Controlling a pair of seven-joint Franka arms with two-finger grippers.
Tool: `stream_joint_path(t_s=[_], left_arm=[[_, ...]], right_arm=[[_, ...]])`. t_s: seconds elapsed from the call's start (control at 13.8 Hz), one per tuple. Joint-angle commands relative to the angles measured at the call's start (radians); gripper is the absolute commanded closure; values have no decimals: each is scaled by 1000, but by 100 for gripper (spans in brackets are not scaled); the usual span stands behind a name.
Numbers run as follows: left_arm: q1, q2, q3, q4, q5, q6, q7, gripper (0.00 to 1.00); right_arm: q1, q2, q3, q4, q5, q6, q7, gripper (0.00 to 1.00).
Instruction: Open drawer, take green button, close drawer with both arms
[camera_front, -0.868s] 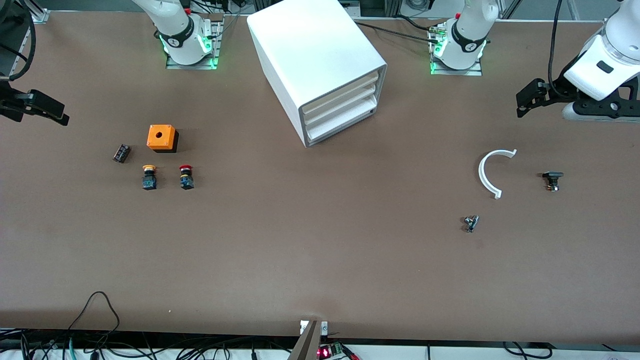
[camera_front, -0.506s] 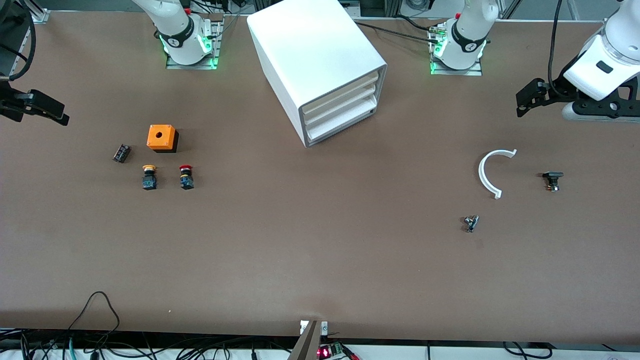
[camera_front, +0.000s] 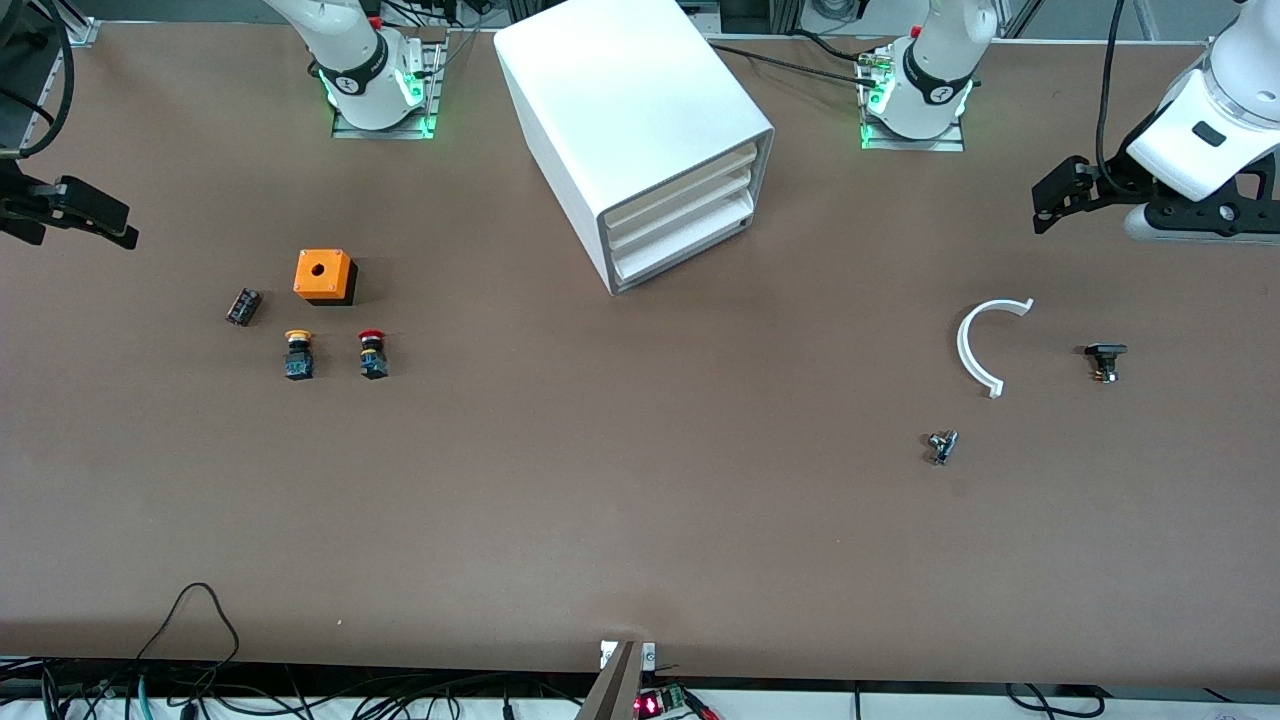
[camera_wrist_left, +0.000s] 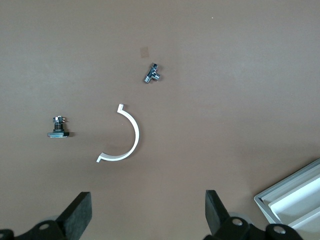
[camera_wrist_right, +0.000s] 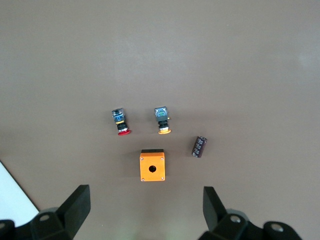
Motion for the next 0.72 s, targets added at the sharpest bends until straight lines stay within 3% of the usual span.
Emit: stream_joint_path(t_s=[0.0, 0.29, 0.51, 0.65], left_arm=[[-9, 44, 0, 64, 16, -41, 16, 0], [40, 131, -15, -1, -7, 10, 24, 0], [43, 219, -30, -63, -101, 16, 65, 0], [44, 266, -96, -134, -158, 50, 71, 0]], right_arm=[[0, -26, 0, -18, 0, -8, -17, 0], [0, -26, -2, -18, 0, -6, -17, 0], [0, -26, -2, -18, 1, -8, -15, 0], [0, -26, -2, -18, 1, -6, -15, 0]])
